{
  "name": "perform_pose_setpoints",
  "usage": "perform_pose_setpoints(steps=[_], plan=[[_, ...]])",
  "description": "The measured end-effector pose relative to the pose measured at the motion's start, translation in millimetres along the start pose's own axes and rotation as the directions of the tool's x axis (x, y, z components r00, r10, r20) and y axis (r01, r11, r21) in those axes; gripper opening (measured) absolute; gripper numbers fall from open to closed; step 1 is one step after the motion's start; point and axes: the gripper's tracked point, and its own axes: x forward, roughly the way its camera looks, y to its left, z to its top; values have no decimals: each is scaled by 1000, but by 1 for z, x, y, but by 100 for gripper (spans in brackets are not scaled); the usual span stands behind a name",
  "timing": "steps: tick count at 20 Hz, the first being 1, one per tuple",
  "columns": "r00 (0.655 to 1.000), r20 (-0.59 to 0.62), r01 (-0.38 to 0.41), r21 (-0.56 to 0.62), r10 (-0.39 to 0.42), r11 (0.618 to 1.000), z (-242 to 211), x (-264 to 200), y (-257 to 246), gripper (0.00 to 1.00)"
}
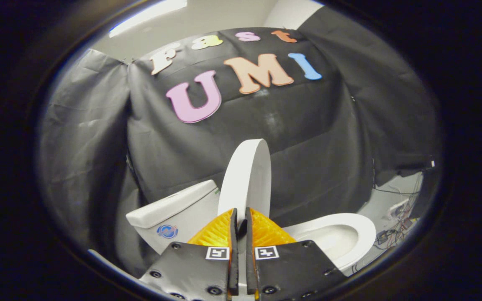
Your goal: Open the toilet lid.
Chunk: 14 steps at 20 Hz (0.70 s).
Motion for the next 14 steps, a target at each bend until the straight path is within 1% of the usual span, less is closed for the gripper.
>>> perform_pose_setpoints(steps=[3, 6, 9, 14], plan=[[997, -18, -73, -65, 72, 995, -3, 10, 26, 8], [988, -44, -155, -120, 150, 981, -7, 14, 53, 8], [973, -77, -229, -158, 219, 960, -16, 24, 80, 8], [946, -147, -319, -240, 290, 917, -32, 33, 112, 8]])
